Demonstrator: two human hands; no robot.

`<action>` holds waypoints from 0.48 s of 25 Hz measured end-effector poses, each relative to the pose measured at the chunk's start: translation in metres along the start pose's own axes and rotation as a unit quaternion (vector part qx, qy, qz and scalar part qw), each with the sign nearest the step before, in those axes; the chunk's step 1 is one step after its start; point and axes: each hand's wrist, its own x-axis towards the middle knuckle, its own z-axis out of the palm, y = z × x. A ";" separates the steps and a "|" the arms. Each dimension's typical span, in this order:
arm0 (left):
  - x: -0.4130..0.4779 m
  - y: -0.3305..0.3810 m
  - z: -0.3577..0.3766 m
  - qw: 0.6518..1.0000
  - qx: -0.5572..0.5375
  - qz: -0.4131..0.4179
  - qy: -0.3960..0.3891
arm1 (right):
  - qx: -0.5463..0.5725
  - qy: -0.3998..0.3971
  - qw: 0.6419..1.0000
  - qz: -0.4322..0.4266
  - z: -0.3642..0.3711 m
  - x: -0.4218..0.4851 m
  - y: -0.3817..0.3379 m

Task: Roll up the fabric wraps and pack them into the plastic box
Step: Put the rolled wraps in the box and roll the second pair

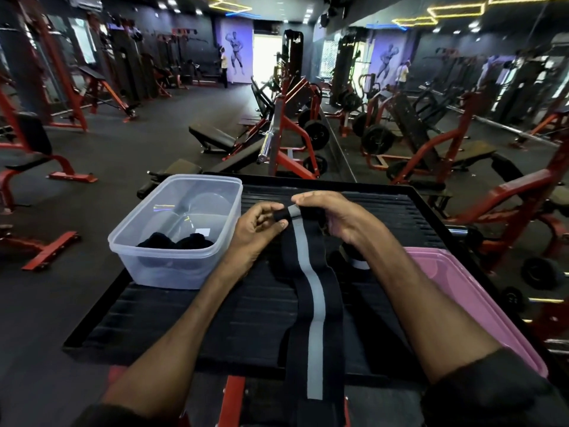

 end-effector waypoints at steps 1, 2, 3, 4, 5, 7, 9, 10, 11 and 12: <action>0.000 -0.001 -0.001 1.000 0.020 0.020 -0.001 | -0.031 -0.011 0.999 0.006 -0.001 -0.004 0.001; -0.001 -0.001 -0.002 0.999 0.035 0.032 0.001 | -0.069 -0.022 0.997 0.009 -0.003 -0.007 0.001; -0.002 -0.001 -0.003 0.998 0.042 0.040 0.004 | -0.099 -0.033 0.994 0.009 -0.004 -0.010 0.002; -0.004 -0.001 -0.004 0.998 0.050 0.048 0.006 | -0.115 -0.040 0.993 0.006 -0.004 -0.012 0.003; -0.004 0.000 -0.004 0.997 0.058 0.057 0.007 | -0.119 -0.041 0.992 -0.001 -0.003 -0.015 0.004; -0.005 0.002 -0.002 0.998 0.048 0.046 -0.005 | -0.128 -0.036 0.991 -0.034 -0.004 -0.018 0.008; -0.010 0.006 0.000 0.997 -0.024 -0.054 -0.056 | -0.135 -0.031 0.987 -0.082 -0.007 -0.022 0.014; -0.013 0.009 0.000 0.987 -0.055 -0.118 -0.093 | -0.136 -0.027 0.985 -0.107 -0.009 -0.024 0.017; -0.015 0.009 0.002 0.977 -0.067 -0.159 -0.125 | -0.135 -0.023 0.982 -0.127 -0.011 -0.026 0.020; -0.016 0.008 0.004 0.974 -0.054 -0.168 -0.143 | -0.130 -0.024 0.981 -0.141 -0.012 -0.028 0.022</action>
